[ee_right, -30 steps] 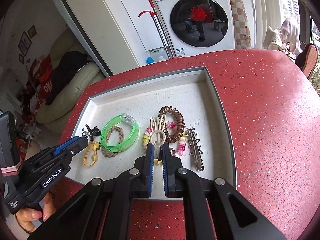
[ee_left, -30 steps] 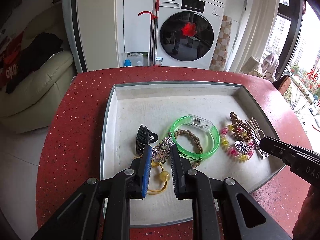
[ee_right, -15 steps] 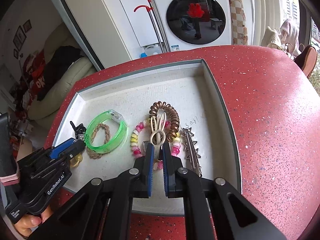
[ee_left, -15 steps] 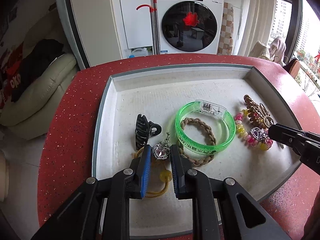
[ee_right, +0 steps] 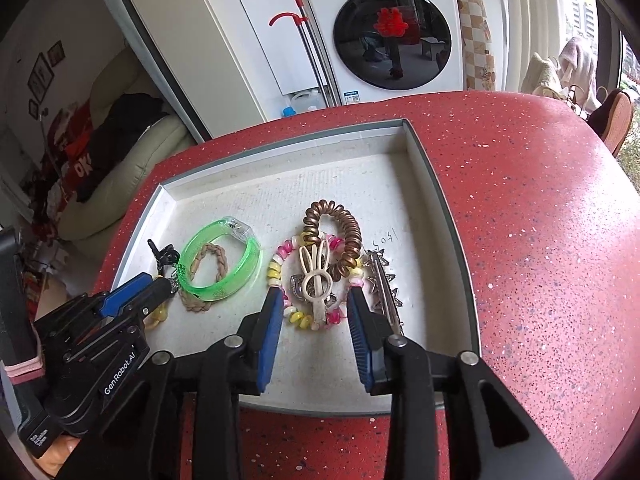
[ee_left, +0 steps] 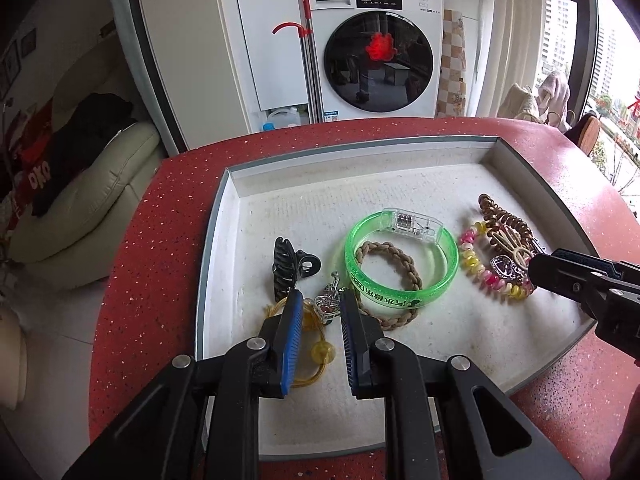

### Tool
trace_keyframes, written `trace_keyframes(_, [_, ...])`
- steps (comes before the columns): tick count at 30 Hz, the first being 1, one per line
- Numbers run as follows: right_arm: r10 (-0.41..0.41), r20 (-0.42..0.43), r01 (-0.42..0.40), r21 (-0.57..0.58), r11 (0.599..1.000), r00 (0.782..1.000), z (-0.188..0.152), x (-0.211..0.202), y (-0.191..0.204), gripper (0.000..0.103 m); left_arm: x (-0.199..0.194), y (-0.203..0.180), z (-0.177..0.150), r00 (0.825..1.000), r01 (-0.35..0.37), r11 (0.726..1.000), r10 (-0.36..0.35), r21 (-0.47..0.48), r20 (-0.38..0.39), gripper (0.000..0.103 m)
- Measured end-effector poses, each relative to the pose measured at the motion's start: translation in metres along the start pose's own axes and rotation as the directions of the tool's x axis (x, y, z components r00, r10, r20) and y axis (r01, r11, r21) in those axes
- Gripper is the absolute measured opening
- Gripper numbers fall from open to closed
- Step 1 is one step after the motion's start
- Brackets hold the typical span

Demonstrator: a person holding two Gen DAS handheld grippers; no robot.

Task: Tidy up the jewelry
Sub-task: 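Withdraw both open tools from the tray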

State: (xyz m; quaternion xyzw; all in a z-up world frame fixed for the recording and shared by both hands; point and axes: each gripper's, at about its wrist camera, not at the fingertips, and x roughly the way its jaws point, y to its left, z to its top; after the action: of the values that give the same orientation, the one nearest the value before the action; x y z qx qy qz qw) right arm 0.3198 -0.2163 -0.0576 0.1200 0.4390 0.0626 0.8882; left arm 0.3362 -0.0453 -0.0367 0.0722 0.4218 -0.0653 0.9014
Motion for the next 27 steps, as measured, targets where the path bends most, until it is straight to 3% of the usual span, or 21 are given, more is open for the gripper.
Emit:
trace_keyframes(10, [0.018, 0.013, -0.018, -0.002, 1.0, 1.0, -0.002, -0.012, 0.005, 0.038, -0.019, -0.001, -0.001, 0.999, -0.015, 1.0, 0.015, -0.008, 0.051, 0.038])
trace_keyframes(12, [0.019, 0.014, -0.018, -0.003, 1.0, 1.0, -0.002, -0.014, 0.005, 0.038, -0.022, 0.0, -0.001, 0.998, -0.018, 1.0, 0.019, -0.01, 0.056, 0.06])
trace_keyframes(13, [0.019, 0.015, -0.019, -0.004, 1.0, 1.0, -0.002, -0.015, 0.006, 0.038, -0.024, 0.001, -0.002, 0.998, -0.022, 1.0, 0.023, -0.016, 0.065, 0.091])
trace_keyframes(14, [0.02, 0.016, -0.02, -0.004, 1.0, 1.0, -0.002, -0.016, 0.006, 0.038, -0.029, 0.002, -0.003, 0.995, -0.032, 0.999, 0.034, -0.022, 0.089, 0.098])
trace_keyframes(16, [0.021, 0.021, -0.021, -0.005, 1.0, 1.0, -0.002, -0.018, 0.007, 0.038, -0.034, 0.002, -0.003, 0.993, -0.036, 0.999, 0.037, -0.013, 0.111, 0.098])
trace_keyframes(25, [0.022, 0.027, -0.021, -0.013, 1.0, 0.999, -0.003, -0.025, 0.01, 0.038, -0.034, 0.004, -0.004, 0.997, -0.018, 1.0, 0.019, -0.019, 0.072, 0.098])
trace_keyframes(27, [0.022, 0.032, -0.022, -0.008, 1.0, 0.999, -0.004, -0.027, 0.01, 0.041, -0.034, 0.005, -0.006, 0.998, -0.019, 1.0, 0.021, -0.025, 0.064, 0.103])
